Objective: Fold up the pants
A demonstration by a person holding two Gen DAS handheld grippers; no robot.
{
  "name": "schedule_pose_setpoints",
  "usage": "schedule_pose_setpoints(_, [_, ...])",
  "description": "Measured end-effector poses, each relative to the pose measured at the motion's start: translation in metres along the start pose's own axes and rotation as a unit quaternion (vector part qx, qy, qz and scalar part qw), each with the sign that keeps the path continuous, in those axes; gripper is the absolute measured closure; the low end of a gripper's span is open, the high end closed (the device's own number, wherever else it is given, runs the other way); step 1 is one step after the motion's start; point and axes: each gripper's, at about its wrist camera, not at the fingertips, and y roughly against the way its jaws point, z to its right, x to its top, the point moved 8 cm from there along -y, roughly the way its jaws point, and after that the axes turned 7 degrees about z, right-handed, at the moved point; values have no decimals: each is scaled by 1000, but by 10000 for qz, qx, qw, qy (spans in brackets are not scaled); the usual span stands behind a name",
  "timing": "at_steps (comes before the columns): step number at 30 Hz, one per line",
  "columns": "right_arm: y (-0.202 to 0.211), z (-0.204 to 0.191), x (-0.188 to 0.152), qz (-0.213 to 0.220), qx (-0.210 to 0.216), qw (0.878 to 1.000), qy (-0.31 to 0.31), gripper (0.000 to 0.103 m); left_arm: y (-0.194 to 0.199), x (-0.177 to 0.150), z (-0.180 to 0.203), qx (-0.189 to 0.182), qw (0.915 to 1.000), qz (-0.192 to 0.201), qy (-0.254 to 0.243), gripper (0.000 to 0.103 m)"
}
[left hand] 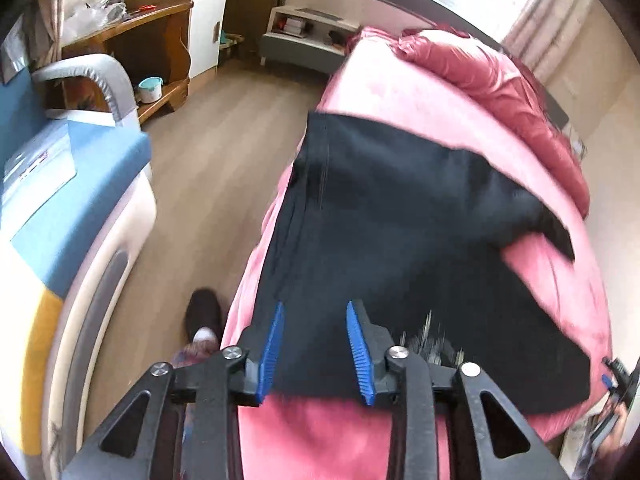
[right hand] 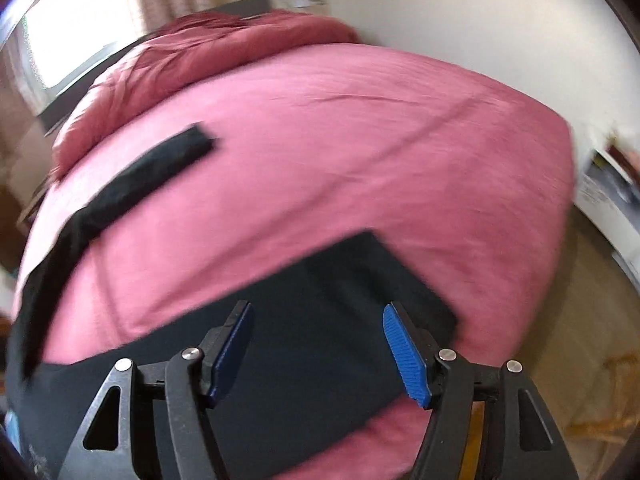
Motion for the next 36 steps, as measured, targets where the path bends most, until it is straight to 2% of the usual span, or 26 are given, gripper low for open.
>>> schedule_pose_setpoints(5, [-15,-100,-7,-202,731,9947,689,33,-44,57,8,-66,9999,59,85,61])
schedule_pose_setpoints(7, [-21,-140,-13,-306,986,9899,971,33,-69,78,8,-102,9997,-44,206,47])
schedule_pose_setpoints(8, [-21,-152,-16,-344,1076,9881,1040,33,-73,80,6,-127,9996,-73,251,45])
schedule_pose_setpoints(11, [-31,-200,-23,-484,1364,9801,1356,32,-107,103,7,-174,9987,-248,407,44])
schedule_pose_setpoints(18, [-54,-270,-23,-695,1669,9668,1806,31,-172,150,11,123,9982,-281,507,44])
schedule_pose_setpoints(25, [-78,-324,-1,-713,1795,9575,2144,31,-232,170,14,116,9950,-550,829,44])
schedule_pose_setpoints(30, [-93,-376,25,-586,1991,9512,2286,31,-258,175,18,186,9944,-708,767,44])
schedule_pose_setpoints(32, [-103,-403,35,-539,2041,9484,2366,31,-258,176,21,161,9954,-662,668,53])
schedule_pose_setpoints(34, [-113,-432,47,-446,2061,9463,2452,31,-256,179,25,151,9974,-534,458,69])
schedule_pose_setpoints(36, [-124,-457,55,-437,2087,9442,2509,32,-250,183,27,190,9988,-380,258,81])
